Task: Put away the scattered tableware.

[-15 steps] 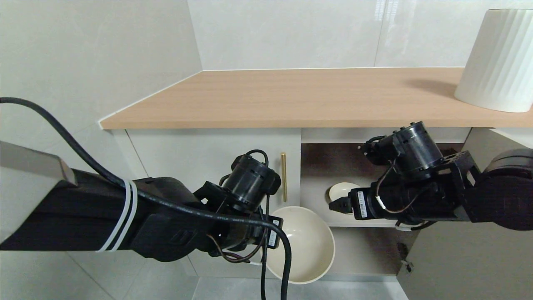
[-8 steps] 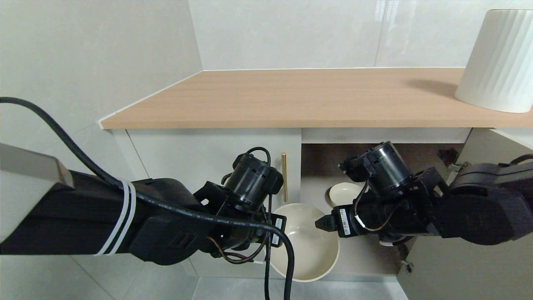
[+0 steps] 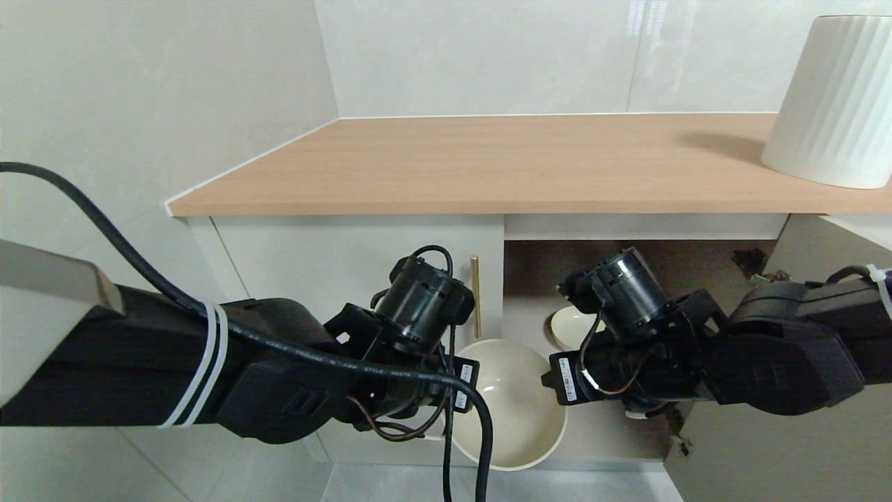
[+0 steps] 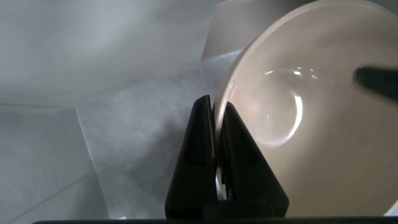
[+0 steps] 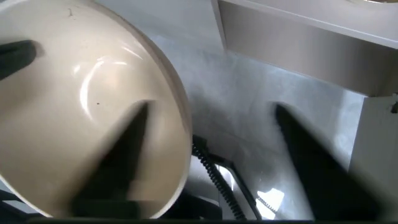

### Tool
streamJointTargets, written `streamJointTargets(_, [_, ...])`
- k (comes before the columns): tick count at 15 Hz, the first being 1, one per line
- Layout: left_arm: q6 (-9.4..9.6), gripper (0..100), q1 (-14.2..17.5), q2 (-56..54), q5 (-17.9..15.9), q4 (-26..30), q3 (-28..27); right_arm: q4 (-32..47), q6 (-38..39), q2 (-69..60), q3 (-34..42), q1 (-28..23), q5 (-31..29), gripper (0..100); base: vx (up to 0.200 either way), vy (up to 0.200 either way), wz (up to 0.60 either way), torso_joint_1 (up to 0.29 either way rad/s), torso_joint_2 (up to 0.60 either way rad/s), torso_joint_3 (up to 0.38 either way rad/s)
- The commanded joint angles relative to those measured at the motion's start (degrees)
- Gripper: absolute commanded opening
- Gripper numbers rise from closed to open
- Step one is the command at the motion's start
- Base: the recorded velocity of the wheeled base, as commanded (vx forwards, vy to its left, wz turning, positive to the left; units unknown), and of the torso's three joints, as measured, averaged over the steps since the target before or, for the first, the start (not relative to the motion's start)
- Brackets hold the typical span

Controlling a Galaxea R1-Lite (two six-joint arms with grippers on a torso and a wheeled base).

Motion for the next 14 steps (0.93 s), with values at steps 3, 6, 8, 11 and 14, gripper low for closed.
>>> streamJointTargets(3, [0.00, 0, 0.0, 0.6, 0.1, 0.0, -0.1, 0.1, 0.0, 0.4, 0.0, 0.4, -0.1, 0, 0.000, 0.000, 0.00, 0.000, 0.00, 0.000])
streamJointTargets(6, [0.00, 0, 0.0, 1.1, 0.1, 0.0, -0.1, 0.0, 0.0, 0.4, 0.1, 0.7, -0.1, 0, 0.000, 0.000, 0.00, 0.000, 0.00, 0.000])
streamJointTargets(8, [0.00, 100, 0.0, 1.0, 0.3, 0.0, -0.1, 0.1, 0.0, 0.6, 0.1, 0.7, -0.1, 0, 0.000, 0.000, 0.00, 0.000, 0.00, 0.000])
streamJointTargets(11, [0.00, 100, 0.0, 0.6, 0.4, 0.0, -0.1, 0.1, 0.1, 1.1, 0.2, 0.5, -0.4, 0, 0.000, 0.000, 0.00, 0.000, 0.00, 0.000])
streamJointTargets(14, [-0.09, 100, 0.1, 0.4, 0.8, 0.0, -0.1, 0.2, 1.8, 1.7, 0.1, -3.0, -0.6, 0, 0.000, 0.000, 0.00, 0.000, 0.00, 0.000])
